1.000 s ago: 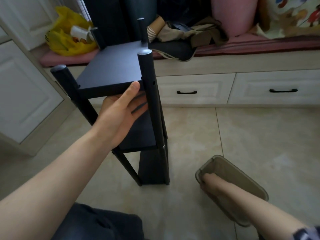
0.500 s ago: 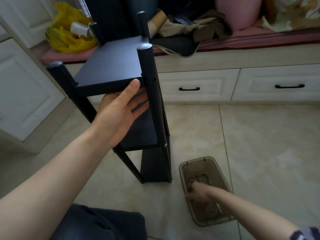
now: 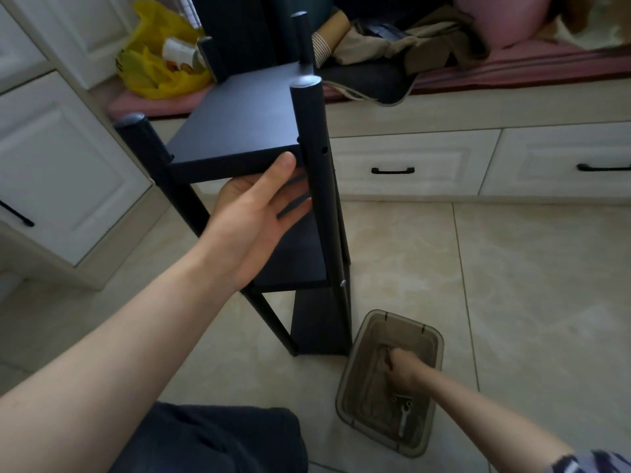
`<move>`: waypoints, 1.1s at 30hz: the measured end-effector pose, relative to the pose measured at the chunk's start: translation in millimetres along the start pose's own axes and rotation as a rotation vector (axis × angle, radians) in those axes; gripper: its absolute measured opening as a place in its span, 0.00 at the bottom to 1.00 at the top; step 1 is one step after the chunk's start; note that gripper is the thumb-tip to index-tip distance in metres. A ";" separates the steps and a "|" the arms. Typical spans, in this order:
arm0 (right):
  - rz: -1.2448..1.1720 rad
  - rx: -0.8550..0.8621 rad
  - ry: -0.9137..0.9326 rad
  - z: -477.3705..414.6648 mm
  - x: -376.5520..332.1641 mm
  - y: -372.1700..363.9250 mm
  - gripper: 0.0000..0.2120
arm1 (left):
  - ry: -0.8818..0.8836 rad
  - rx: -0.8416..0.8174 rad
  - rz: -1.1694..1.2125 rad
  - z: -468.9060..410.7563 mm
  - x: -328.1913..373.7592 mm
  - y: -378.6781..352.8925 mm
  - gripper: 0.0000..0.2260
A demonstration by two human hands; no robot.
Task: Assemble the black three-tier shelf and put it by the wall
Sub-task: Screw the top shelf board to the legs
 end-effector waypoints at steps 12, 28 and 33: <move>0.167 0.013 0.051 -30.2 0.7 -6.2 0.18 | 0.007 -0.010 -0.036 -1.6 -1.6 4.1 0.09; 0.735 0.070 0.275 -44.6 -11.0 -24.1 0.18 | 0.023 -0.006 -0.031 -2.5 -1.8 4.6 0.08; 0.780 0.134 0.313 -47.7 -7.6 -11.0 0.22 | 0.022 -0.011 -0.045 -2.9 -2.3 5.7 0.10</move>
Point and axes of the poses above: each hand's wrist, its own z-axis away from the middle knuckle, its own y-axis out of the back of the hand, x = y × z, the point moved 6 cm from there along -z, towards the middle knuckle, and after that the axes turned 1 degree about -x, right-handed, at the moved point
